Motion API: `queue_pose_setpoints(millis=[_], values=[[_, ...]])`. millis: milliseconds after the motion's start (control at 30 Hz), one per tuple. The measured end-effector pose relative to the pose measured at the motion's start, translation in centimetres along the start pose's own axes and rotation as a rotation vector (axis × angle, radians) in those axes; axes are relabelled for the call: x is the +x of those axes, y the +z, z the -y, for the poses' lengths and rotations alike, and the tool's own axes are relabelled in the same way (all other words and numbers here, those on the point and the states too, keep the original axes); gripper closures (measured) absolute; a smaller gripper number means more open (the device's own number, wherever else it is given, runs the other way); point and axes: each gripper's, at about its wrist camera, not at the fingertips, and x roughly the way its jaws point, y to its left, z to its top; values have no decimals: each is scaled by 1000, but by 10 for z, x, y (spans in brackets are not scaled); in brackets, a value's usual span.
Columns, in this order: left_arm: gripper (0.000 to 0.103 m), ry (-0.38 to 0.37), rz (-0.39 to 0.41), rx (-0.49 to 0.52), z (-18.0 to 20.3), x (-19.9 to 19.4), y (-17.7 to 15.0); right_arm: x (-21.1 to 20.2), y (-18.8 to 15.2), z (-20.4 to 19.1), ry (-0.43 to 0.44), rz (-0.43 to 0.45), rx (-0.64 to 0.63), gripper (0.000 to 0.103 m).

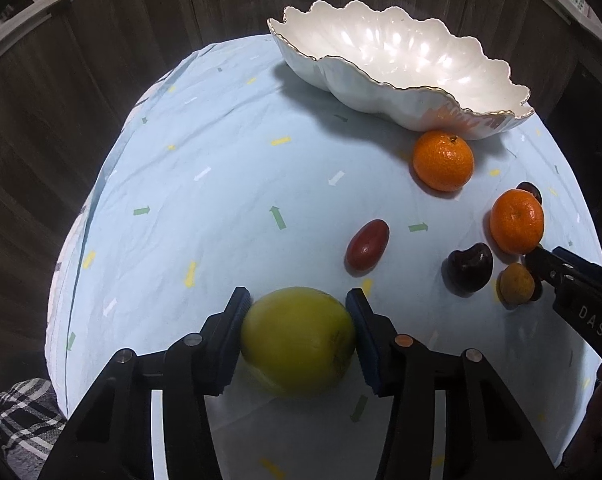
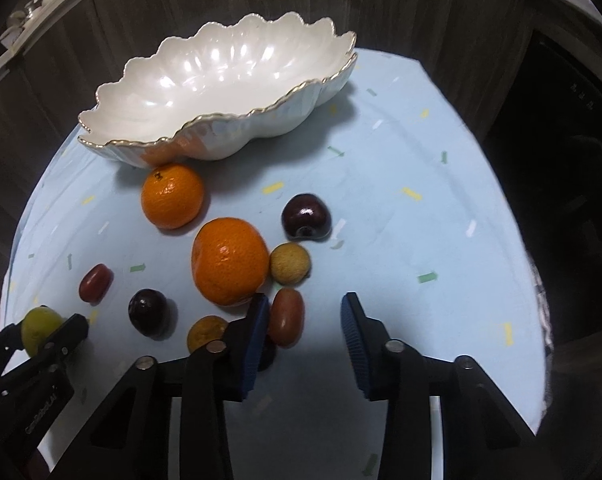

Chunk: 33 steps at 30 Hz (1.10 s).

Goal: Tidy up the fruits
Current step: 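Close the left gripper on the green apple while the right gripper grasps the red date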

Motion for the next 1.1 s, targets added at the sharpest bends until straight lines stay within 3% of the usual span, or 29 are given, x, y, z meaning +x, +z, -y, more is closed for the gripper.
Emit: queue_pose_setpoints(millis=[200, 600, 1100], values=[[54, -7, 3, -3, -1, 0, 0, 1, -1, -6, 31, 1, -16, 84], [54, -21, 6, 3, 2, -7, -2, -8, -2, -6, 41, 22, -17, 84], [54, -4, 81, 1, 0, -46, 3, -43, -1, -6, 49, 89, -17, 84]])
